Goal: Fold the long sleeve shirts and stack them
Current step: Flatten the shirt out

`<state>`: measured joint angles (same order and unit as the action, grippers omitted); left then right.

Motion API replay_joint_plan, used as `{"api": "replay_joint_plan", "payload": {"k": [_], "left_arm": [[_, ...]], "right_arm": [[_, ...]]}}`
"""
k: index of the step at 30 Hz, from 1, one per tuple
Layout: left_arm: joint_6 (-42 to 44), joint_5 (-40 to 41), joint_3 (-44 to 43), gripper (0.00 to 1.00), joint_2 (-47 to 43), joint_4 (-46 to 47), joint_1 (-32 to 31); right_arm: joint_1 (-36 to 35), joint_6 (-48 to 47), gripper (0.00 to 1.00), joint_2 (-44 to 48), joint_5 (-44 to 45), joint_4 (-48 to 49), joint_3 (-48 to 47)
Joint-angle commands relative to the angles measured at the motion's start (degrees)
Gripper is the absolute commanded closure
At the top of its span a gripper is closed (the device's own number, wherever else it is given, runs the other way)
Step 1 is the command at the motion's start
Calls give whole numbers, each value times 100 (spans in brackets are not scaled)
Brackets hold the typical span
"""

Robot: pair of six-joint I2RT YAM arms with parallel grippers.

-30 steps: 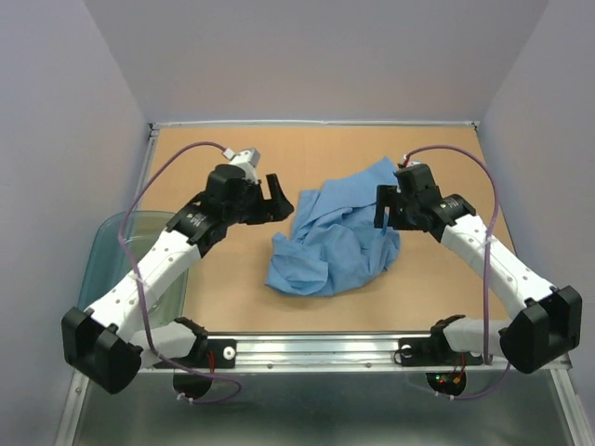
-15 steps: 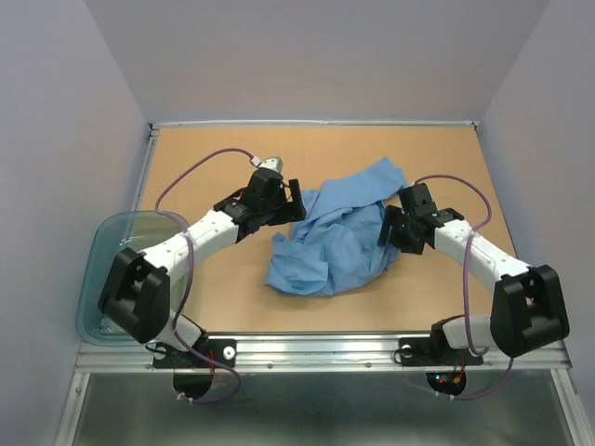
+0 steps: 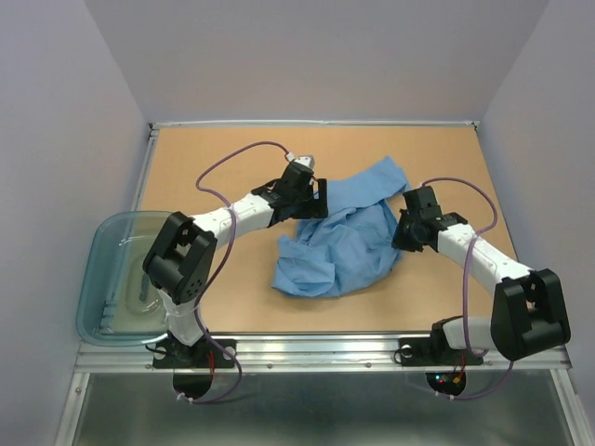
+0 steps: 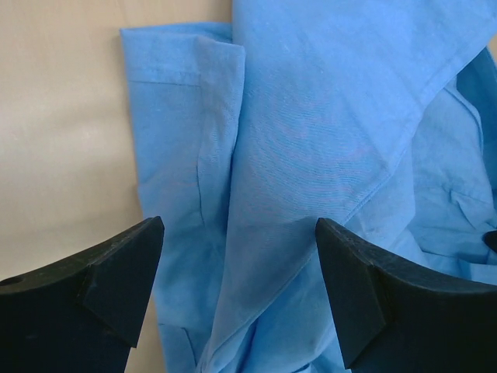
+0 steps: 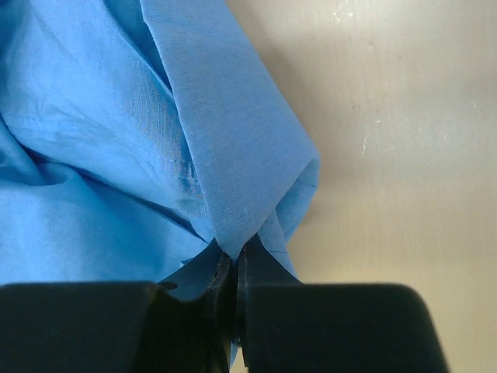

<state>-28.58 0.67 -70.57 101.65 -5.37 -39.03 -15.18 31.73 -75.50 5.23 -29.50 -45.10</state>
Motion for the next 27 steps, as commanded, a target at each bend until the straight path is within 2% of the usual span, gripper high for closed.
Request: {"api": "replay_joint_plan", "payload": {"k": [1,4,6,10,11,13,14,15,16,20,21,27], "left_arm": [[116,-32,-379,12,180,141,-149],[89,-206,-484,16,408,176,-211],[63,-295,-581,22,609,185,-272],[-16,-269,-608,42,830,273,-307],[-16,-251,-599,53,857,334,-307],[1,-208,-616,68,910,352,-316],[80,-155,-651,86,918,352,-307],[133,-111,-739,96,918,335,-290],[185,-111,-809,100,892,247,-264],[493,434,-1511,100,682,-157,122],[572,487,-1930,100,533,-245,236],[722,873,-3496,100,-222,-491,1071]], "right_arm": [[59,-53,99,247,145,190,151],[59,-44,99,247,66,199,160],[59,-44,100,220,30,199,133],[68,-70,99,168,-40,199,19],[59,-79,99,168,-31,199,-16],[59,-87,100,176,-23,199,-69],[59,-79,100,203,-14,199,-121],[59,-87,99,220,38,199,-165],[59,-105,99,229,91,199,-227],[199,-377,99,194,425,111,-1077],[261,-439,100,185,495,76,-1323],[534,-913,99,141,1287,-65,-4030]]}}
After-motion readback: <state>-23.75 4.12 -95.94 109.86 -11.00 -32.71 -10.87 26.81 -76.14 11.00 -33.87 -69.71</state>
